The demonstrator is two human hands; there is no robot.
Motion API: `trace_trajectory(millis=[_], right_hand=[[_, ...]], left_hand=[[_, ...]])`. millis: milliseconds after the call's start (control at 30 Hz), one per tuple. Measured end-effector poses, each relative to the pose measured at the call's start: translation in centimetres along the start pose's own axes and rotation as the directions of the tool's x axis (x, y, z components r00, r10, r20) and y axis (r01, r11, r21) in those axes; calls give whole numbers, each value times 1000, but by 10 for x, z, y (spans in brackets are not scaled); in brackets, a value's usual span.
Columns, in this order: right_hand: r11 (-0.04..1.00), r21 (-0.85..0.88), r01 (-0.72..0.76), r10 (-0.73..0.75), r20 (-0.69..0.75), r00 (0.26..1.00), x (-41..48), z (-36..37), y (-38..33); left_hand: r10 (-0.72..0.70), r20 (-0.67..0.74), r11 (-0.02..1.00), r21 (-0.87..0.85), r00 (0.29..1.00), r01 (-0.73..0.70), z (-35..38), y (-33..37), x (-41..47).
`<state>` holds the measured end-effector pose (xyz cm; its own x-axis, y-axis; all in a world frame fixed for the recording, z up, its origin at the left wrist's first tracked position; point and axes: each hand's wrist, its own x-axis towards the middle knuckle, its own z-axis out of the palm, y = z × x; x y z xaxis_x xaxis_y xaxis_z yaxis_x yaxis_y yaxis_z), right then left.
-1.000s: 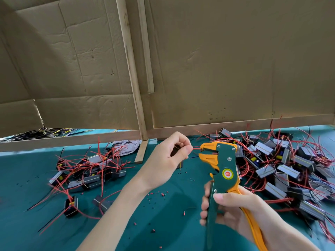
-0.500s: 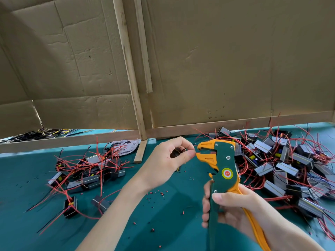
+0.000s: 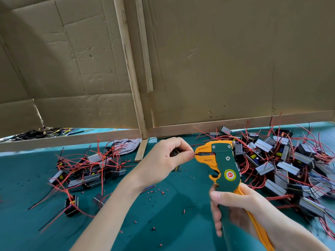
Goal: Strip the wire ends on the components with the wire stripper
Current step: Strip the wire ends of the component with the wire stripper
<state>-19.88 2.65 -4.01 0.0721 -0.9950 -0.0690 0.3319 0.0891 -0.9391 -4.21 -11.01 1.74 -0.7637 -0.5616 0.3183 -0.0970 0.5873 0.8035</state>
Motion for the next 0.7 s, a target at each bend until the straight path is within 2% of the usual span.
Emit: trace_trajectory(millis=[167, 333, 500, 600, 700], right_hand=[[1000, 0, 1, -1, -33, 999, 0, 2, 4], [997, -75, -14, 3, -155, 988, 4, 5, 10], [989, 145, 2, -12, 71, 997, 5, 3, 4], [989, 149, -13, 0, 87, 996, 7, 3, 7], [984, 178, -25, 18, 43, 999, 9, 2, 8]], left_hand=[[-13, 29, 1000, 19, 999, 13, -2, 3, -1], [-71, 53, 996, 52, 996, 68, 1, 0, -3], [-94, 10, 993, 75, 996, 93, -3, -2, -1], [-94, -18, 990, 107, 995, 96, -6, -3, 0], [-85, -57, 982, 164, 995, 93, -12, -3, 0]])
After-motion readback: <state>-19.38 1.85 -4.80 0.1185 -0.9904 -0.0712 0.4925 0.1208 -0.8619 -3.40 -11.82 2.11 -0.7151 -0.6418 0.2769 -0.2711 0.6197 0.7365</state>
